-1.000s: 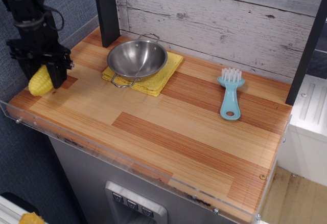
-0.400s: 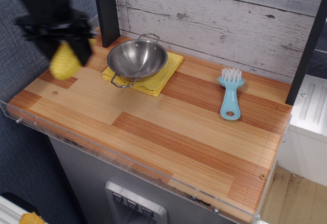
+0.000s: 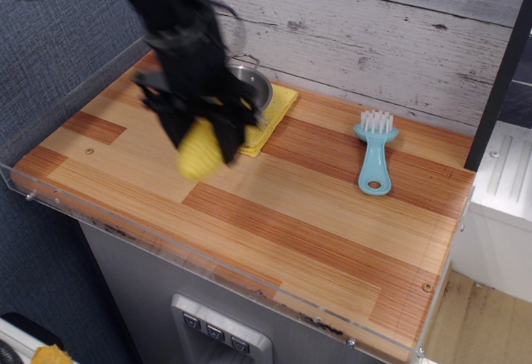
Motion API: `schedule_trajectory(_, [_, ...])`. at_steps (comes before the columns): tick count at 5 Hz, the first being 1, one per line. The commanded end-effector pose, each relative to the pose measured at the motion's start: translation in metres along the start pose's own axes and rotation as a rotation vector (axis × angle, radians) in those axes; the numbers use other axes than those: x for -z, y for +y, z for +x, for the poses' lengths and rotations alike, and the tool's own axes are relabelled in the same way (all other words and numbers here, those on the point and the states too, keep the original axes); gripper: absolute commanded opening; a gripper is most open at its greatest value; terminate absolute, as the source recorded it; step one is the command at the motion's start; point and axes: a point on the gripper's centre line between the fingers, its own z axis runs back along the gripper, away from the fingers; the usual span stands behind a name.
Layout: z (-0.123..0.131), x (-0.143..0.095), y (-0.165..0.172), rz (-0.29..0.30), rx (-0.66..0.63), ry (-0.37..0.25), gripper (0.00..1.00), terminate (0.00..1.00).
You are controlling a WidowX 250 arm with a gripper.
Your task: Move the corn in the center of the table
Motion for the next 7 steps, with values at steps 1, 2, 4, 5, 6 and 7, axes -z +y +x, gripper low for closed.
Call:
schedule_trajectory(1, [0.0, 0.039, -0.007, 0.076, -0.098, 0.011, 0.0, 0.0])
schedule_trajectory(2, [0.003, 0.047, -0.009, 0.052, -0.076, 0.024, 0.0, 0.0])
schedule_trajectory(4, [0.004, 0.048, -0.013, 0.018, -0.006, 0.033, 0.0, 0.0])
schedule_trajectory(5, [0.005, 0.05, -0.011, 0.039, 0.019, 0.064, 1.0, 0.0])
schedule_trajectory(6, [0.003, 0.042, -0.011, 0.027, 0.019, 0.04, 1.0, 0.0])
schedule_trajectory(7, [-0.003, 0.016, -0.01, 0.013, 0.004, -0.04, 1.0, 0.0])
